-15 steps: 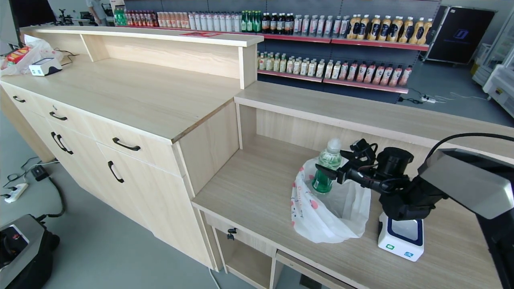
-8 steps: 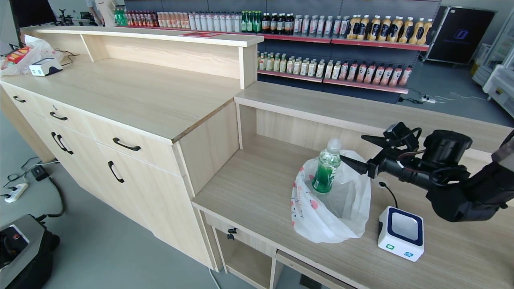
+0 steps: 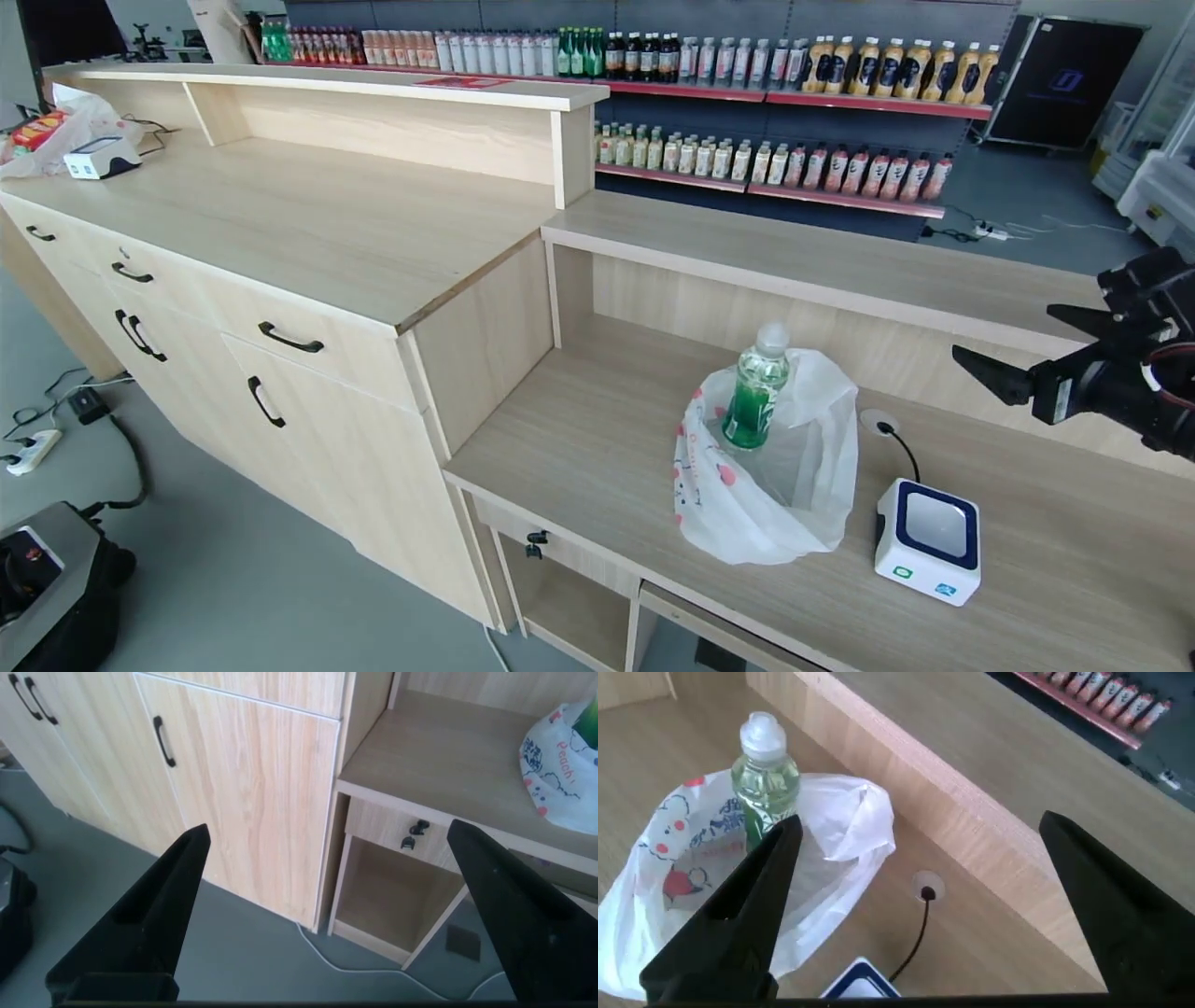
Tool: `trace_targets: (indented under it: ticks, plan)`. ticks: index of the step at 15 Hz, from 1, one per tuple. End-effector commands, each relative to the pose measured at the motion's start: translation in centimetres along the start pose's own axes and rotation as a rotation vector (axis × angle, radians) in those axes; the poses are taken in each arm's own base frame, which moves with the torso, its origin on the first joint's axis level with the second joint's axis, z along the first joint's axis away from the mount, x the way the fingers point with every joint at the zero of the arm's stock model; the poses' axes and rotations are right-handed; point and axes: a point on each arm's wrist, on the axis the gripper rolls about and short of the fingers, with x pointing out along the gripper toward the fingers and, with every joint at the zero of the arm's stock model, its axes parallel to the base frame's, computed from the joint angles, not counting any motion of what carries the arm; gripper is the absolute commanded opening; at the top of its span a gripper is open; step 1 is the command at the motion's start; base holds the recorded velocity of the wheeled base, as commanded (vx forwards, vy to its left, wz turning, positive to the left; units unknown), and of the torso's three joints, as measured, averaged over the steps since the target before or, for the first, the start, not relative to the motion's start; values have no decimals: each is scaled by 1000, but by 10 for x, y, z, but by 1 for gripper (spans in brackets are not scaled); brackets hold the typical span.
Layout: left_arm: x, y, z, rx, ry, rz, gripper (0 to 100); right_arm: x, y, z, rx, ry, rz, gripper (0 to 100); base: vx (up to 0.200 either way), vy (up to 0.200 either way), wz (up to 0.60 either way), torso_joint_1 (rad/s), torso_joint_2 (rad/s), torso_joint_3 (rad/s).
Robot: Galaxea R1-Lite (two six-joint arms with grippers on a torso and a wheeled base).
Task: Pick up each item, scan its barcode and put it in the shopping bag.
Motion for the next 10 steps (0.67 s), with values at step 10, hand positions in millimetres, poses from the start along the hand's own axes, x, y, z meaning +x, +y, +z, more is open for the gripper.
trace_targets:
  ticks: [10]
  plan:
    - [0, 0, 0, 0, 1, -1, 100, -67, -63, -64, 179, 444, -289, 100, 0, 0, -300, -92, 234, 138]
